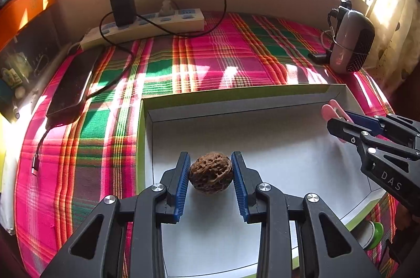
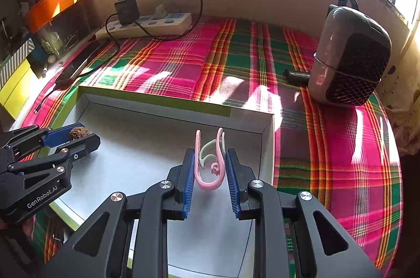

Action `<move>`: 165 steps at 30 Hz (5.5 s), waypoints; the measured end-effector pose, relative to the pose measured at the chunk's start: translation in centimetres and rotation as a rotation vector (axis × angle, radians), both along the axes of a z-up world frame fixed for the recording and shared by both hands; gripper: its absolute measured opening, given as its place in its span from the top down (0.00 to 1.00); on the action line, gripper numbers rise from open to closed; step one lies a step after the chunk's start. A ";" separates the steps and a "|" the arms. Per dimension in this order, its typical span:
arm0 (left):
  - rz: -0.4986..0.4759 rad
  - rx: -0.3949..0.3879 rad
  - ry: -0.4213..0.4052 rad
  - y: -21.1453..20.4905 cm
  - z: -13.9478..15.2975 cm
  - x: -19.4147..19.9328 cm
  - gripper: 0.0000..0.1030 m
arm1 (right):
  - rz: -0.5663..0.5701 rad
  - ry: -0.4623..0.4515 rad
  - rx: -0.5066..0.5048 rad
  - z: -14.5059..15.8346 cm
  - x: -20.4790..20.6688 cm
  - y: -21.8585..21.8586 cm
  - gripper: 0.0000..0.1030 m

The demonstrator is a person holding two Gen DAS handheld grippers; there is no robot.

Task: Organize objects
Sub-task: 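Lift and carry the walnut with the left tool while the right tool carries the clip over the box, then open the left tool to drop the walnut while the right tool releases the clip into the box, then lower the left tool onto the small white jar and close it, then grasp the green-and-white spool with the right tool while the left tool holds the jar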

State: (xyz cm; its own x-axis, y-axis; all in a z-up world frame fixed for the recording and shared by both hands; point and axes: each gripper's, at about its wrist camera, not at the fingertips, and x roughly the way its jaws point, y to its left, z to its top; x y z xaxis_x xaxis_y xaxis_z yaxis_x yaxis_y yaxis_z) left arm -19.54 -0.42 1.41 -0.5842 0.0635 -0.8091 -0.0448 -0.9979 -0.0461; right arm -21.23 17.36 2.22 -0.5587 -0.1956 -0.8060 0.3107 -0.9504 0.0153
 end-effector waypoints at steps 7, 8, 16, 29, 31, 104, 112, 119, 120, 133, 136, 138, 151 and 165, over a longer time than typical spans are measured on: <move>-0.010 -0.009 0.004 0.3 -0.1 -0.3 0.71 | -0.010 -0.011 0.013 -0.6 -0.7 -0.2 0.76; -0.009 -0.011 0.004 0.3 -0.2 -0.4 0.71 | -0.012 -0.015 0.012 -0.7 -0.8 -0.2 0.76; -0.002 -0.033 0.008 0.6 -0.2 -0.5 0.71 | -0.011 -0.018 0.014 -1.0 -0.8 -0.2 0.76; -0.016 -0.053 0.011 0.8 -0.4 -0.5 0.71 | -0.022 -0.010 0.036 -1.1 -0.9 -0.6 0.76; -0.019 -0.044 0.016 0.7 -0.3 -0.5 0.71 | -0.023 -0.010 0.037 -1.1 -0.9 -0.6 0.74; -0.461 0.150 -0.063 7.7 -0.1 23.0 0.69 | -0.090 0.072 -0.060 1.0 19.0 4.4 0.55; -0.412 0.146 -0.052 6.6 -0.4 22.5 0.82 | -0.083 0.057 -0.049 0.5 18.3 4.1 0.55; -0.334 0.144 -0.039 4.9 -0.4 21.5 0.84 | -0.061 0.055 -0.043 0.2 17.4 3.5 0.55; -0.323 0.146 -0.038 4.6 -0.4 21.3 0.84 | -0.057 0.056 -0.043 0.1 17.3 3.3 0.55; -0.229 0.162 -0.030 1.9 -0.6 19.3 0.83 | 0.019 0.052 -0.028 -0.5 14.9 2.0 0.55; -0.220 0.168 -0.029 1.7 -0.6 19.0 0.83 | 0.037 0.043 -0.018 -0.7 14.4 1.7 0.55; -0.217 0.177 -0.030 1.5 -0.7 18.9 0.83 | 0.046 0.044 -0.005 -0.9 14.0 1.4 0.54; -0.215 0.177 -0.028 1.4 -0.6 18.5 0.83 | 0.057 0.006 0.005 -1.6 13.0 1.6 0.47; -0.212 0.176 -0.026 1.3 -0.5 18.4 0.83 | 0.045 0.031 -0.007 -1.6 13.2 2.1 0.68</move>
